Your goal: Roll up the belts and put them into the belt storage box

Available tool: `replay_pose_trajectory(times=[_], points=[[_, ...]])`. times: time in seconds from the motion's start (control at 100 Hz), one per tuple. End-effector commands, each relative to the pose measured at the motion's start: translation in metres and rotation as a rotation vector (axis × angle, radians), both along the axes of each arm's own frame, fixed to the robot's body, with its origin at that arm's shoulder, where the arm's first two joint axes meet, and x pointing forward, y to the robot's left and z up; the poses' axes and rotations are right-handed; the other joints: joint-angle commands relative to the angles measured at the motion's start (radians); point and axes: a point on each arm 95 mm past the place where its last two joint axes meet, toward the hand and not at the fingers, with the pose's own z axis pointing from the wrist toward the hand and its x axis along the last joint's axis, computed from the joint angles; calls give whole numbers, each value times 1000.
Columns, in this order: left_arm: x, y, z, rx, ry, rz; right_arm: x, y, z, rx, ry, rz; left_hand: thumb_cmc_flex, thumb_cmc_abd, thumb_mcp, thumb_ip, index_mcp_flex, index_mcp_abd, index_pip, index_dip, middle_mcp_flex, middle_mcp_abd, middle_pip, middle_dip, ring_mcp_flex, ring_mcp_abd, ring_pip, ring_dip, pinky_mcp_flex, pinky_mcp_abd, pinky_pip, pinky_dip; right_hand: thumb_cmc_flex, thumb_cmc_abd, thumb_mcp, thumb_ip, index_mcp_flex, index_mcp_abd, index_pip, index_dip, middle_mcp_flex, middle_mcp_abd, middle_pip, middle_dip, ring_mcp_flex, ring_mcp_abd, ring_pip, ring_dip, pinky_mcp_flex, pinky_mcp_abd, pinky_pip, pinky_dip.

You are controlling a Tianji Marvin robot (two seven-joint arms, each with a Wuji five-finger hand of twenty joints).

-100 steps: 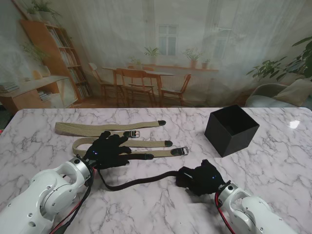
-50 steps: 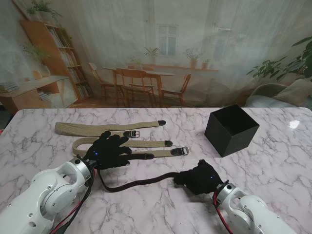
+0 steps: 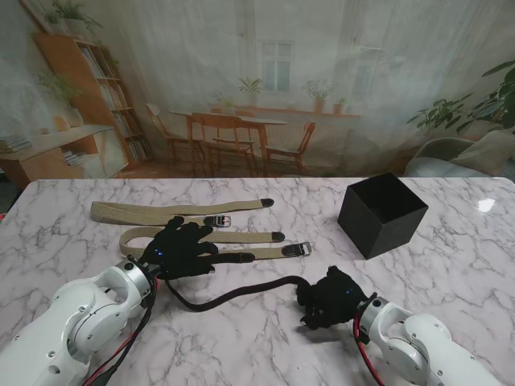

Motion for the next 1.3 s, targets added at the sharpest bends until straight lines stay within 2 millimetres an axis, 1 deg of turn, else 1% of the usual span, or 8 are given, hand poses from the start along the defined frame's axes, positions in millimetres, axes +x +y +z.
replay_pose_trajectory(times=[0.0, 0.09, 0.25, 0.38, 0.54, 0.61, 0.91, 1.29], points=[[0, -1, -1, 8, 13, -3, -5, -3, 0, -18, 18, 13, -23, 38, -10, -1, 17, 9, 9, 10, -14, 6, -8, 8, -26, -8, -23, 8, -14, 37, -36, 11, -33, 29, 18, 37, -44, 178, 25, 38, -75, -75, -111, -47, -37, -58, -60, -30, -31, -13, -12, 2], [0, -1, -1, 8, 11, -3, -7, -3, 5, -36, 54, 29, -24, 36, -10, -1, 18, 10, 9, 10, -14, 7, -8, 8, -26, -8, -23, 8, -13, 38, -38, 12, 8, -9, 127, 62, -100, 217, -4, 35, -115, -60, -176, -79, -71, -60, -82, -52, -53, -15, -32, 1], [0, -1, -1, 6, 10, 0, -10, -4, 11, -50, 109, 33, -24, 37, -10, -1, 19, 10, 9, 10, -13, 7, -8, 9, -25, -8, -23, 8, -12, 38, -42, 13, 96, -244, 672, 221, -160, 234, -33, 39, -147, -39, -270, -117, -115, -57, -115, -80, -72, -8, -58, 9], [0, -1, -1, 6, 10, 0, -10, -4, 9, -78, 87, 29, -23, 37, -9, -1, 19, 10, 10, 11, -11, 7, -7, 9, -25, -8, -23, 8, -11, 38, -44, 14, 233, -300, 686, 468, -146, 214, 2, 62, -102, -83, -273, -120, -84, -96, -103, -83, -49, -27, -51, 15], [0, -1, -1, 7, 10, -1, -8, -5, 1, -93, -8, 13, -23, 37, -10, -1, 19, 10, 10, 11, -10, 7, -7, 9, -24, -8, -23, 8, -11, 38, -47, 15, 284, -341, 567, 42, -39, 72, 115, 100, 13, -166, -147, -59, -12, -135, -58, -81, -7, -66, -5, -1], [0, -1, -1, 7, 11, -2, -7, -5, -4, -74, -25, -3, -24, 38, -10, -1, 18, 9, 9, 10, -13, 6, -9, 8, -24, -10, -22, 8, -10, 39, -48, 16, 326, -365, 513, -38, -9, 7, 139, 107, 26, -133, -81, -2, 7, -104, -39, -67, -1, -65, 6, -4], [0, -1, -2, 7, 12, -2, -8, -5, -11, -75, -40, -49, -25, 40, -10, -1, 17, 10, 9, 10, -15, 6, -8, 8, -26, -8, -23, 8, -11, 38, -53, 17, 312, -213, 281, -89, -28, -175, 452, 13, -367, 14, 188, 277, -79, 49, 3, 25, -13, 42, 4, 29], [0, -1, -2, 6, 10, -2, -8, -3, -10, -51, -27, -51, -25, 40, -10, -1, 18, 8, 9, 11, -14, 6, -8, 8, -25, -10, -23, 9, -11, 41, -62, 18, 278, -240, 314, -99, 31, -102, 673, -116, -931, 239, 23, 15, -329, 122, -150, -144, -43, 87, -38, 16]])
